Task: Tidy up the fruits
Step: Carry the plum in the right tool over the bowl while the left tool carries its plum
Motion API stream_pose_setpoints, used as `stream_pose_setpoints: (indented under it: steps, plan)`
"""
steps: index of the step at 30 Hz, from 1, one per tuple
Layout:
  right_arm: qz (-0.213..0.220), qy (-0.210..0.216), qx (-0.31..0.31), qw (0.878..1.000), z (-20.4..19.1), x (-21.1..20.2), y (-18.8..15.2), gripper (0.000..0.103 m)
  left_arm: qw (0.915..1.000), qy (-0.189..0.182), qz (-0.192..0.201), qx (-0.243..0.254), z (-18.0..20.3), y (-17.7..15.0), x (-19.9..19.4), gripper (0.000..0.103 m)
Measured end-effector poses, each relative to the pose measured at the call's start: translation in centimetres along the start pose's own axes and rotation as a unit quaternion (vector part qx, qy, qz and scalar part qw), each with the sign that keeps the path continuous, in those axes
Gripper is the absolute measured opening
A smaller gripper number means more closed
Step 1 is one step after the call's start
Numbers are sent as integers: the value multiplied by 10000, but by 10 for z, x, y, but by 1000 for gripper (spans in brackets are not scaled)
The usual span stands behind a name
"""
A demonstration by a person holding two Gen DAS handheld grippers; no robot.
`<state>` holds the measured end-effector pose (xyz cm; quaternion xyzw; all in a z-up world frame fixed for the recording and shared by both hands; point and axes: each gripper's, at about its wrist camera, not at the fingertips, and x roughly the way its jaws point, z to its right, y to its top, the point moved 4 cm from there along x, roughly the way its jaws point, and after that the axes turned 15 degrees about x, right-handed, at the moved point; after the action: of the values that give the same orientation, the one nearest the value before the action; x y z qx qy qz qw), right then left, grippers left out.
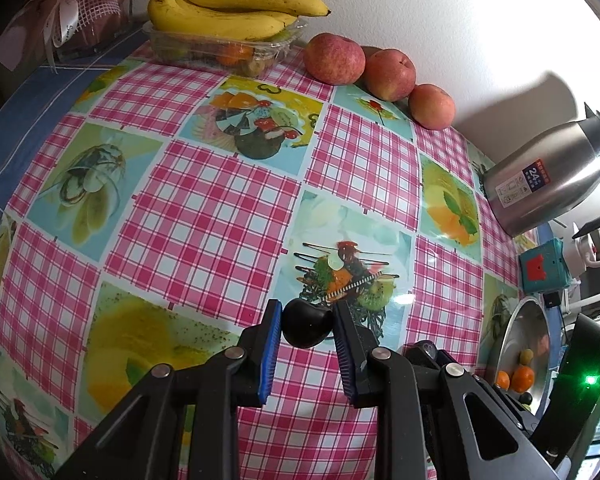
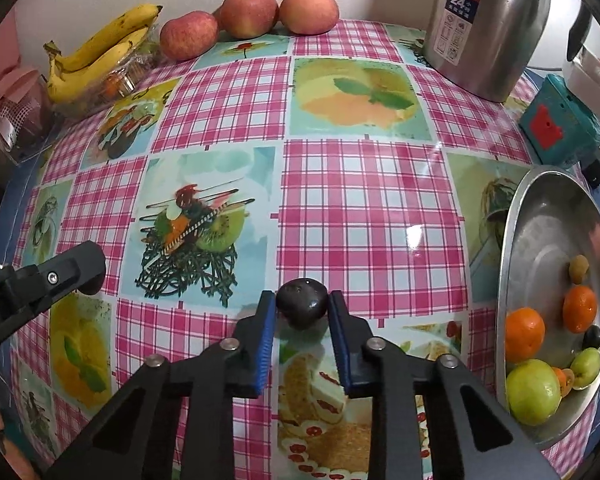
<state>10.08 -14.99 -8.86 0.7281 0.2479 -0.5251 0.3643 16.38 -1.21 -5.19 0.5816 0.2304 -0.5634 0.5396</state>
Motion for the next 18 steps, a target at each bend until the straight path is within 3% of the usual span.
stream_pose_setpoints:
  steps: [18]
  plan:
    - [134,495,418,9978,15,-49,-2,26,9997,23,131,187,7,5,-13,28]
